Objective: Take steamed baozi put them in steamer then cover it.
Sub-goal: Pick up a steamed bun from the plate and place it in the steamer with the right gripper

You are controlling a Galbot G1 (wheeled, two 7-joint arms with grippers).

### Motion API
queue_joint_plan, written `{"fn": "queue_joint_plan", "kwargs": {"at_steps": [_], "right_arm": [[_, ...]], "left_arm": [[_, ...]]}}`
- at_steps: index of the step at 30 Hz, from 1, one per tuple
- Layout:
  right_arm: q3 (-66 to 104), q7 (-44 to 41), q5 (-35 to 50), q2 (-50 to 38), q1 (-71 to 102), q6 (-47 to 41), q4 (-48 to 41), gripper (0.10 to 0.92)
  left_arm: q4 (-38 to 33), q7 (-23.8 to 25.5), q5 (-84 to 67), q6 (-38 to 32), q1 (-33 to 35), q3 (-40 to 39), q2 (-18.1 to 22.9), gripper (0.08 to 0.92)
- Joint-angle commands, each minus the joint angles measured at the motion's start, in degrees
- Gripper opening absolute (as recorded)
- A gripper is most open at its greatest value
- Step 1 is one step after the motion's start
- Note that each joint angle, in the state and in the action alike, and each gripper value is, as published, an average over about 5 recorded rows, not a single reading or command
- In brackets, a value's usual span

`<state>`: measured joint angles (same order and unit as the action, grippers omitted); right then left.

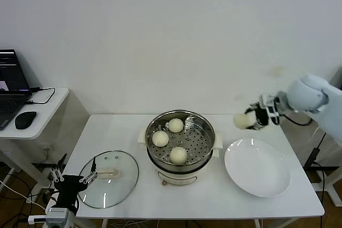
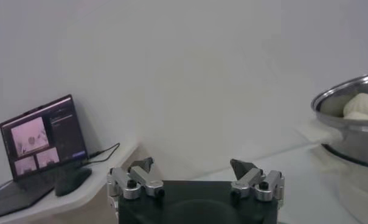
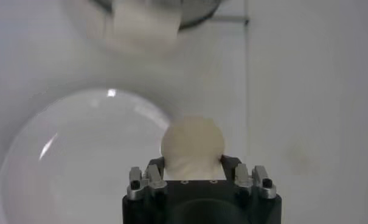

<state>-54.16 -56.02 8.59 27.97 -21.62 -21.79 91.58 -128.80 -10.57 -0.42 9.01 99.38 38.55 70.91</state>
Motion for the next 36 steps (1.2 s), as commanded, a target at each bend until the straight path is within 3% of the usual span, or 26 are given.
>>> {"fn": "queue_joint_plan", "kwargs": {"at_steps": [1, 10, 36], "right_arm": [[-17.4, 6.4, 18.2, 11.4, -18.5, -9.9, 6.4, 0.594], [-17.0, 16.4, 26.3, 21.3, -10.4, -19.8, 3.9, 0.594], [-16.2, 20.8, 20.9, 24.6, -0.3, -20.0, -5.1, 0.6]], "left_arm": [[-0.2, 0.0, 0.4, 0.0, 0.1, -0.1, 0.1, 0.823], [-0.4, -0.1, 0.2, -0.2, 0.6, 0.7, 0.2, 0.823], [0.6, -0.1, -0.1, -0.1, 0.1, 1.3, 0.5, 0.823]]}}
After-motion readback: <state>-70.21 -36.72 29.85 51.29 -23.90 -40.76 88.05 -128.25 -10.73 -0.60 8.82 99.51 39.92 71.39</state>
